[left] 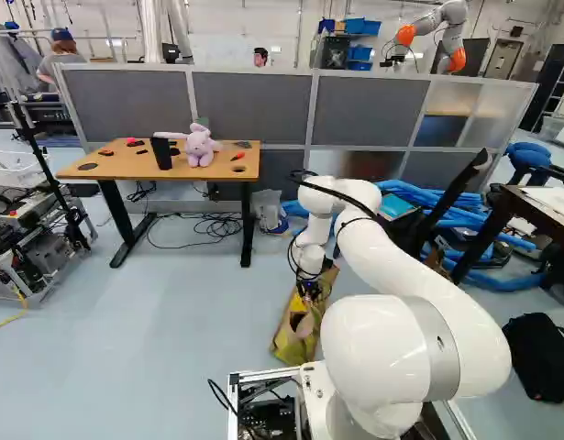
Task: Pick up the bag on the ground and place it on the table
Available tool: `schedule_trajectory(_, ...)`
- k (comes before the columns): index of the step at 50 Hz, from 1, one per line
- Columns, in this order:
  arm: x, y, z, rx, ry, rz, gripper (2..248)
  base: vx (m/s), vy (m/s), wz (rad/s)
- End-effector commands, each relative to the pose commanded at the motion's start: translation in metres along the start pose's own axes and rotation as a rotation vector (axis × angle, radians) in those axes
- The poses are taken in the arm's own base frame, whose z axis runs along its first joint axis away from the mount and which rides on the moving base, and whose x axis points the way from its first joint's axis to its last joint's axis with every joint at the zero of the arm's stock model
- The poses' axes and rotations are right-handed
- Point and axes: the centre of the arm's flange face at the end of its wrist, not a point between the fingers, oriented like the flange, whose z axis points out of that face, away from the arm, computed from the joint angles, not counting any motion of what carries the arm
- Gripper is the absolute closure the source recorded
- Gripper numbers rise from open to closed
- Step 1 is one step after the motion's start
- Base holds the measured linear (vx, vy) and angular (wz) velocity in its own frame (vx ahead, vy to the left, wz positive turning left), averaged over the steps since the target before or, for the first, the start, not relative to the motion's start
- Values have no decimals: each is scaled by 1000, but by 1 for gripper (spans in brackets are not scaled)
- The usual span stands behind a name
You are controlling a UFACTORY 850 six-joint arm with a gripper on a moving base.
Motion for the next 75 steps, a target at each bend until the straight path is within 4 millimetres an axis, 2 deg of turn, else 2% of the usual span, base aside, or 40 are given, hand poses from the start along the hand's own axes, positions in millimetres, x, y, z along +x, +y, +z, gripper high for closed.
schedule_trajectory(75, 2, 2, -114, 8, 22, 1, 227, 0, 0, 0)
